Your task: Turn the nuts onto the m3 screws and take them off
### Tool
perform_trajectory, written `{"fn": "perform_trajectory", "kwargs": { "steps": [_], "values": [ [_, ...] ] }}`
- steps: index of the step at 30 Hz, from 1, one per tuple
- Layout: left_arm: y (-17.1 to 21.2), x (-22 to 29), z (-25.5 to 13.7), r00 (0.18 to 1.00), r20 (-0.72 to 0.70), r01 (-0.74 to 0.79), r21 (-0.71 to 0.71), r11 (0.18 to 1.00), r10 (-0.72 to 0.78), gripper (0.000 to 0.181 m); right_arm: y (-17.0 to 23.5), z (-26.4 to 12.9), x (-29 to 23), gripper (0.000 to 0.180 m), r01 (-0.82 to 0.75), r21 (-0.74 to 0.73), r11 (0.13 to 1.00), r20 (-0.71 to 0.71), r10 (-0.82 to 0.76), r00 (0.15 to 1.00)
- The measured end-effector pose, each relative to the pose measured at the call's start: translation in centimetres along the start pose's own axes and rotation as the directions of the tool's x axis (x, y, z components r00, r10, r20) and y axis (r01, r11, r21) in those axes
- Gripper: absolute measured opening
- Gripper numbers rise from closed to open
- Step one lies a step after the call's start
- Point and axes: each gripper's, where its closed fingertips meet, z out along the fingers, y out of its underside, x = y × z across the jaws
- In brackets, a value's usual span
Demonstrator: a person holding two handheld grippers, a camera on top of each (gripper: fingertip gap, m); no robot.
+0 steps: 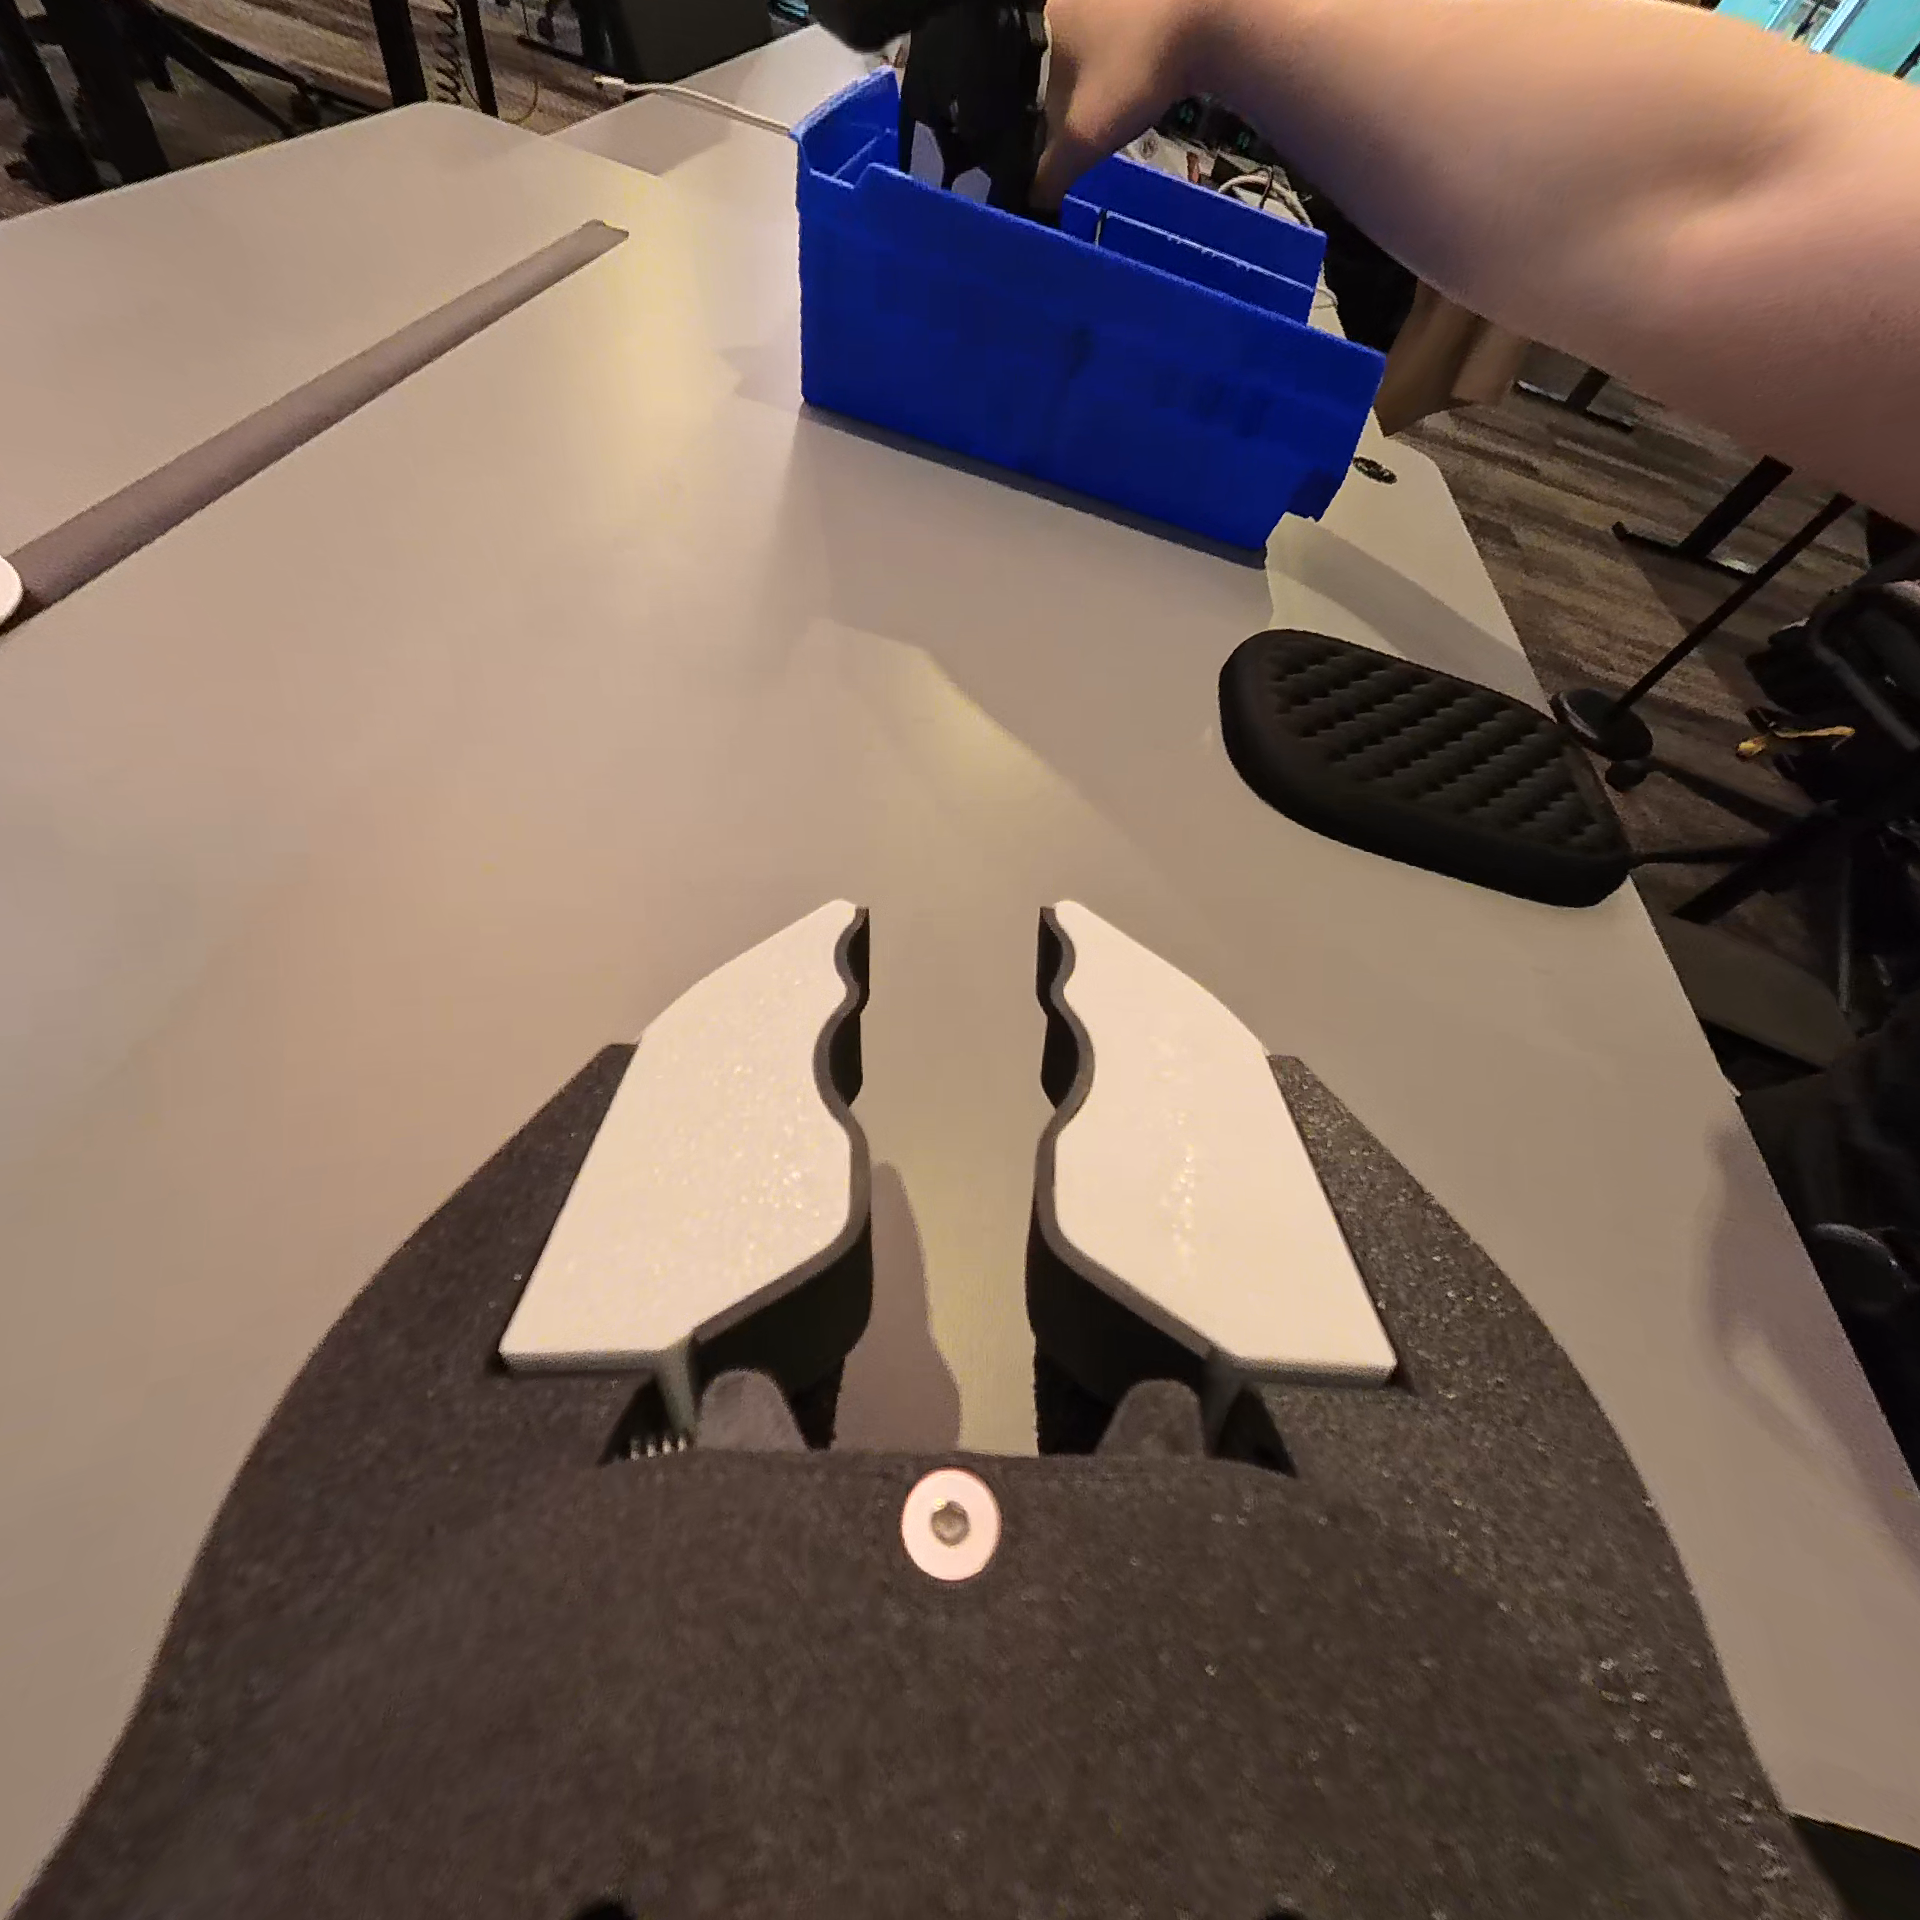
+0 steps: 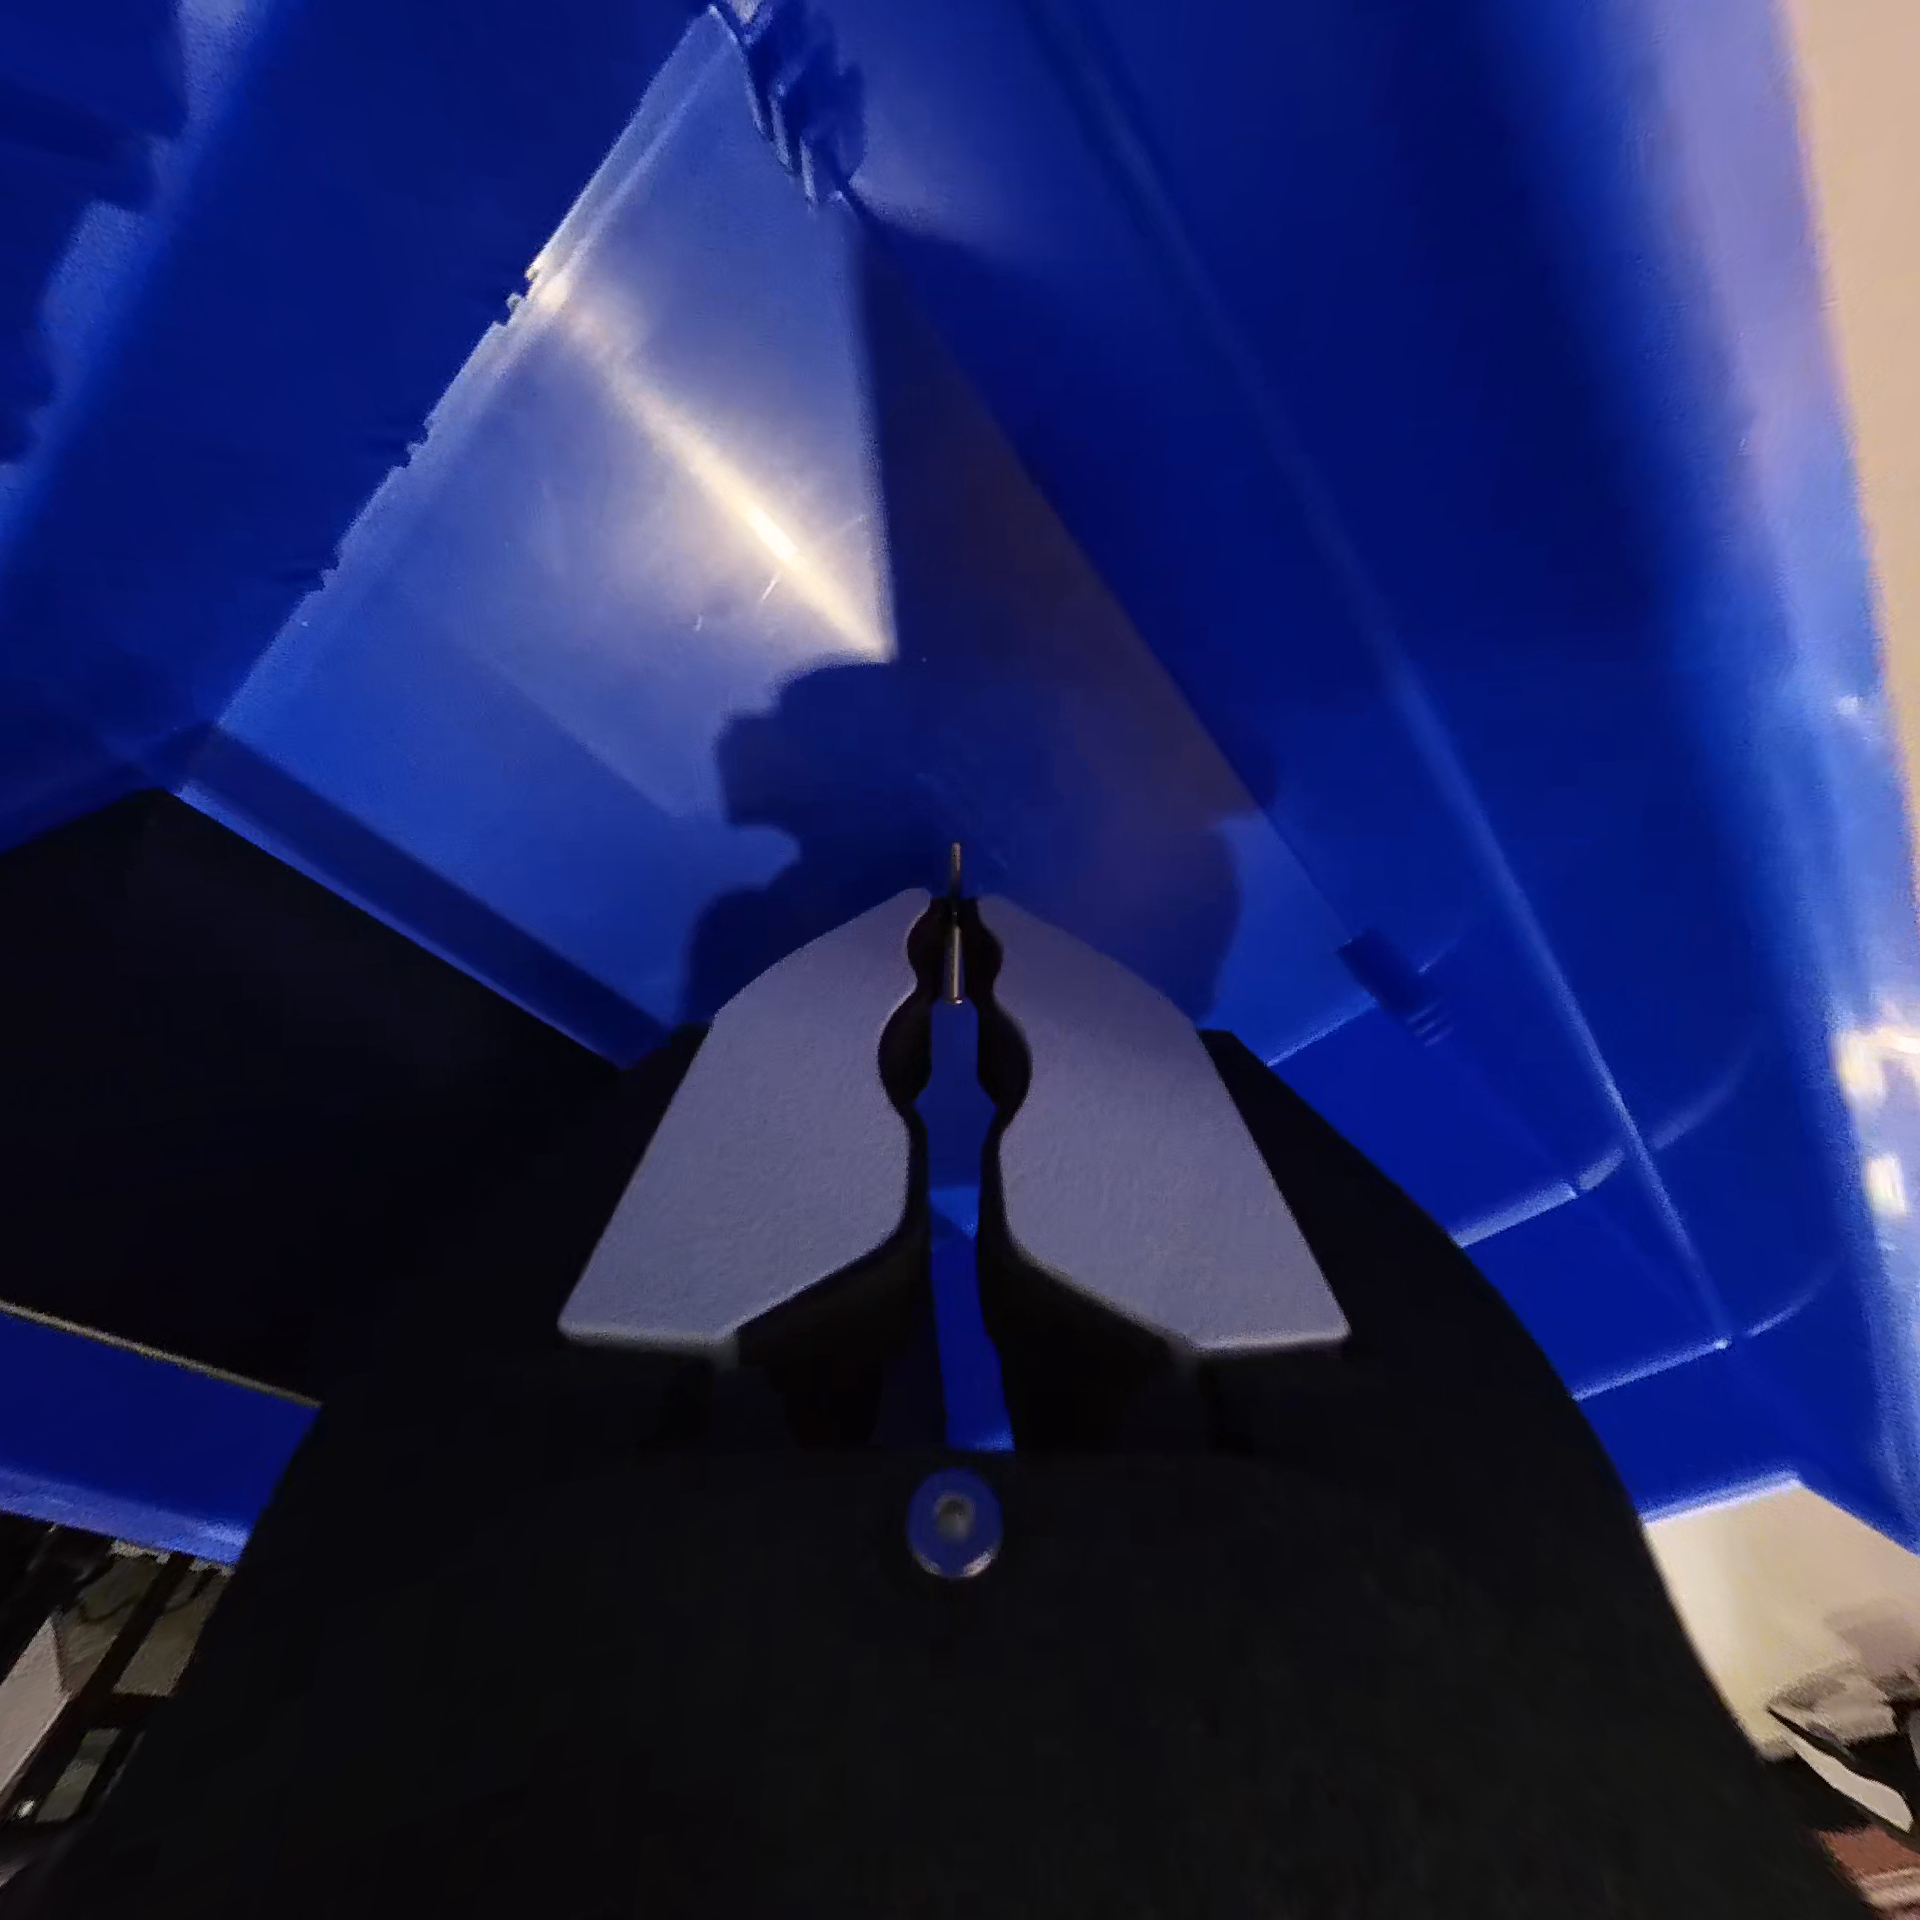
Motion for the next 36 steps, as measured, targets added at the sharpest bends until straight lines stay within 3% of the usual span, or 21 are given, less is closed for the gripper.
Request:
{"fn": "perform_trajectory", "kwargs": {
  "steps": [7,13,17,23,26,30,34,36],
  "values": [
    [0.0,0.0,-0.1,1.0,0.001,0.0,0.0,1.0,0.0,0.03,0.2,0.6,-0.3,0.003,0.006,-0.017,1.0,0.008,-0.006,1.0],
    [-0.1,-0.2,-0.3,1.0,-0.001,0.012,0.014,1.0,-0.012,0.03,-0.3,-0.7,0.2,0.011,-0.001,0.051,0.999,-0.045,0.003,0.999],
    [-0.8,-0.1,-0.7,1.0,-0.003,0.007,0.05,0.999,-0.006,0.03,-1.3,-6.1,0.7,0.01,-0.002,0.219,0.976,-0.156,0.037,0.987],
    [-1.6,-0.3,-1.2,1.0,0.011,0.004,0.098,0.995,-0.005,0.03,-3.2,-19.0,-1.8,0.007,0.163,0.493,0.854,-0.43,0.077,0.9],
    [-2.3,-0.2,-1.5,1.0,0.03,-0.01,0.124,0.992,0.007,0.03,-6.0,-25.4,-5.8,0.009,0.301,0.642,0.705,-0.53,0.124,0.839],
    [-3.3,-0.5,-1.9,0.995,0.09,-0.045,0.161,0.986,0.031,0.03,-11.6,-31.5,-13.8,0.013,0.423,0.834,0.354,-0.503,0.174,0.847],
    [-4.0,-0.9,-2.3,0.988,0.147,-0.068,0.191,0.979,0.04,0.03,-17.4,-34.4,-21.2,0.02,0.34,0.939,-0.045,-0.33,0.15,0.932],
    [-4.3,-1.2,-2.7,0.984,0.172,-0.074,0.206,0.976,0.038,0.03,-20.4,-34.1,-23.9,0.021,0.237,0.957,-0.167,-0.223,0.097,0.97]
  ]
}}
